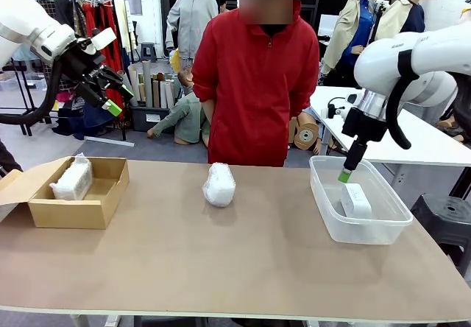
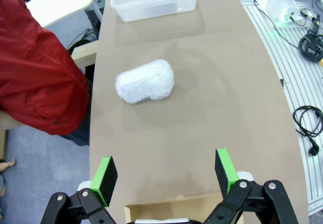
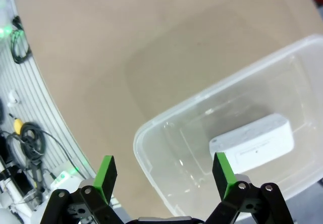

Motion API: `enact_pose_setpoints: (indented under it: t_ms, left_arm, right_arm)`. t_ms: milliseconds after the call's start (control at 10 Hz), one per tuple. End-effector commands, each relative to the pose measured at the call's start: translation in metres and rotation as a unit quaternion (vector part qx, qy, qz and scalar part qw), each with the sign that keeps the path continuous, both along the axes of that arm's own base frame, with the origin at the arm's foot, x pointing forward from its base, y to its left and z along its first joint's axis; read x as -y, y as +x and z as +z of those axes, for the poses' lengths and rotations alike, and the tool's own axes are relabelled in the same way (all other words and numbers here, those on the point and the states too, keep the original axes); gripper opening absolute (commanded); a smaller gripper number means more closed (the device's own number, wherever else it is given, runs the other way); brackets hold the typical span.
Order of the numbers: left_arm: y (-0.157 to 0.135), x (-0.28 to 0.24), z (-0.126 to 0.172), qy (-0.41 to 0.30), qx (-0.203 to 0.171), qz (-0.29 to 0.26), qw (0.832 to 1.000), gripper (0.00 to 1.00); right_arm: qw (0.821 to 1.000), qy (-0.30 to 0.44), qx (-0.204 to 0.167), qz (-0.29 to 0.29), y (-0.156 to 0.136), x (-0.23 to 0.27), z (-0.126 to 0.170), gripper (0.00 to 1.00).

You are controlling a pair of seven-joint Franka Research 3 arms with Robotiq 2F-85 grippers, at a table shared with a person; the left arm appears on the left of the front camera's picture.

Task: Separate and place wrapped and unwrapped clocks.
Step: If the picked Digital clock is wrapped, place it in the Package Box ; if not, place it in the Organizing box, then pick up the Digital clock indicated by the person.

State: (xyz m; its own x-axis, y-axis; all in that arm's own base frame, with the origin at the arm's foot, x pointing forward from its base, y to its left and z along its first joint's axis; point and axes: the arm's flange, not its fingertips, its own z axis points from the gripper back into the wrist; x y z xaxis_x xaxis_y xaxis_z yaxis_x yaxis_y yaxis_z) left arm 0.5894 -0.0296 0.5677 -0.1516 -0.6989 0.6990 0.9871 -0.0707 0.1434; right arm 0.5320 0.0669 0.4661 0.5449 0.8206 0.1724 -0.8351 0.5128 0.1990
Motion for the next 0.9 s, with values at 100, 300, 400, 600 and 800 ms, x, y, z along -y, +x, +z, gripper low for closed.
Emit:
enact_pose_setpoints:
  t_ms: [100,300,400,600,800]
  left_arm:
    - [-0.002,-0.001,0.001,0.000,0.001,0.000,1.000,1.00]
    - [-0.002,-0.001,0.001,0.000,0.001,0.000,1.000,1.00]
    - [-0.002,-0.001,0.001,0.000,0.001,0.000,1.000,1.00]
    - [-0.002,-0.001,0.001,0.000,0.001,0.000,1.000,1.00]
    - [-0.002,-0.001,0.001,0.000,0.001,0.000,1.000,1.00]
  right_arm:
    - [0.994,0.085,0.038,0.048,0.010,0.003,0.006,1.00]
    - [0.987,0.118,0.082,0.076,0.016,-0.002,0.010,1.00]
    - [0.979,0.152,0.102,0.087,0.012,-0.007,0.016,1.00]
    - [0.969,0.186,0.126,0.103,0.018,-0.012,0.030,1.00]
    - [0.952,0.236,0.156,0.119,0.030,-0.012,0.049,1.00]
